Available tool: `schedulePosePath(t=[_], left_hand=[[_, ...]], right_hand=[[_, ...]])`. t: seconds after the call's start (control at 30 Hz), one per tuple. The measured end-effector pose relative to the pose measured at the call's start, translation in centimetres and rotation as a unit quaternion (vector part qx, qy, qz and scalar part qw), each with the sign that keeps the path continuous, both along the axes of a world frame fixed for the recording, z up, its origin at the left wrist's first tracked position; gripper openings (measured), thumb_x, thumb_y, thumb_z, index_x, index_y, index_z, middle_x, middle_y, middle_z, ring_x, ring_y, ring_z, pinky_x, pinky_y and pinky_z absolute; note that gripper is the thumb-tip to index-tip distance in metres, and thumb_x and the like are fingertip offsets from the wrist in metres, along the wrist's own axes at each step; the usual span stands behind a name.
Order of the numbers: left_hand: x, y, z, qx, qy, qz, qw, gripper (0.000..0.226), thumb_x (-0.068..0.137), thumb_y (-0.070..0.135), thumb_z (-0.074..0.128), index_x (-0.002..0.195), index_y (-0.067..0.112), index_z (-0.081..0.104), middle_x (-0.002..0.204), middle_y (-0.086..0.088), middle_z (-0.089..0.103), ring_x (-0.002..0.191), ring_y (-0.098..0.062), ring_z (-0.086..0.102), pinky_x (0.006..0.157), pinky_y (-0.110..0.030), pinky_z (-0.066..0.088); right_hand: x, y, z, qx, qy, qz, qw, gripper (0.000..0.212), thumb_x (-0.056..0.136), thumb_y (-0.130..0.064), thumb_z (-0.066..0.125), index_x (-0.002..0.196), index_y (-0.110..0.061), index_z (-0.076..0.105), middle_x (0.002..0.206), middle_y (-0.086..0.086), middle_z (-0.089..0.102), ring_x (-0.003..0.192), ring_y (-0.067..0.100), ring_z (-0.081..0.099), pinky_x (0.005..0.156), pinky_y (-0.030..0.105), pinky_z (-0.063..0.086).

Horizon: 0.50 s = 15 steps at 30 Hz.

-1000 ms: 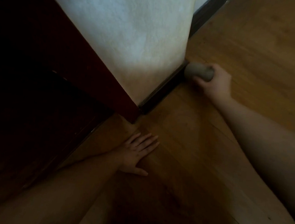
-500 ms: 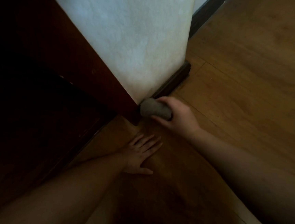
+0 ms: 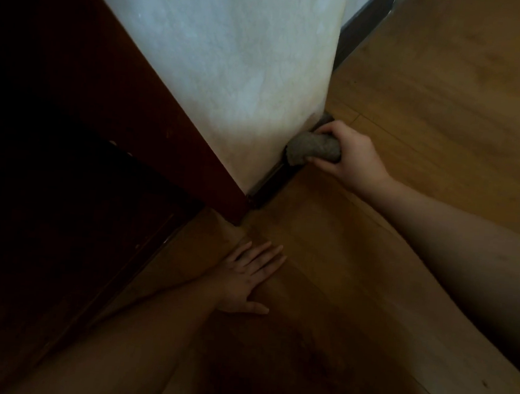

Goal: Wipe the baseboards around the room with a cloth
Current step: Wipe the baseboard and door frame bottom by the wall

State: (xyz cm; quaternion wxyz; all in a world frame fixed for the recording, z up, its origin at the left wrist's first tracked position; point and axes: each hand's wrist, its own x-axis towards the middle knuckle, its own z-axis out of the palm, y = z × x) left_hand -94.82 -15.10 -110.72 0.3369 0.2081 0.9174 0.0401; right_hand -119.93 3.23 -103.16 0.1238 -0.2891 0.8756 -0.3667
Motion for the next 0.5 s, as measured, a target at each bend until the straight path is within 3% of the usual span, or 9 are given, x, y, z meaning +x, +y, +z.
schedulePosePath(t=[0.2, 0.33, 0.4, 0.5], left_hand=[[0.0, 0.0, 0.5, -0.017, -0.001, -0.013, 1.000, 0.102, 0.089, 0.081, 0.031, 0.150, 0.029, -0.032, 0.147, 0.013, -0.051, 0.141, -0.009, -0.040, 0.115, -0.039, -0.024], [-0.9, 0.1, 1.1, -0.027, 0.016, -0.053, 0.998, 0.104, 0.087, 0.082, 0.032, 0.153, 0.027, -0.026, 0.149, 0.010, -0.049, 0.142, -0.009, -0.037, 0.114, -0.036, -0.027], [-2.0, 0.4, 1.4, -0.018, 0.023, -0.109, 0.994, 0.103, 0.087, 0.081, 0.031, 0.153, 0.027, -0.027, 0.153, 0.007, -0.046, 0.141, -0.008, -0.039, 0.111, -0.032, -0.030], [-4.4, 1.4, 1.4, 0.001, 0.044, -0.140, 0.989, 0.082, 0.100, 0.063, 0.029, 0.154, 0.030, -0.024, 0.156, 0.007, -0.040, 0.146, -0.010, -0.032, 0.113, -0.030, -0.029]], right_hand=[[-2.3, 0.7, -0.2, 0.025, -0.019, -0.048, 0.998, 0.043, 0.083, -0.031, 0.077, 0.119, -0.022, 0.054, 0.117, 0.001, 0.060, 0.106, 0.016, 0.056, 0.086, 0.031, 0.047], [-4.6, 3.4, 0.7, 0.015, -0.071, -0.287, 0.955, 0.048, 0.086, -0.034, 0.074, 0.124, -0.015, 0.052, 0.121, 0.007, 0.060, 0.111, 0.023, 0.058, 0.087, 0.031, 0.046], [-4.8, 5.6, 1.1, 0.049, -0.066, -0.288, 0.954, 0.049, 0.085, -0.037, 0.075, 0.122, -0.015, 0.052, 0.122, 0.011, 0.061, 0.111, 0.027, 0.058, 0.086, 0.033, 0.046], [-3.6, 8.4, 1.0, 0.049, -0.079, -0.280, 0.956, 0.049, 0.085, -0.039, 0.075, 0.121, -0.017, 0.051, 0.123, 0.011, 0.060, 0.110, 0.029, 0.058, 0.090, 0.039, 0.049]])
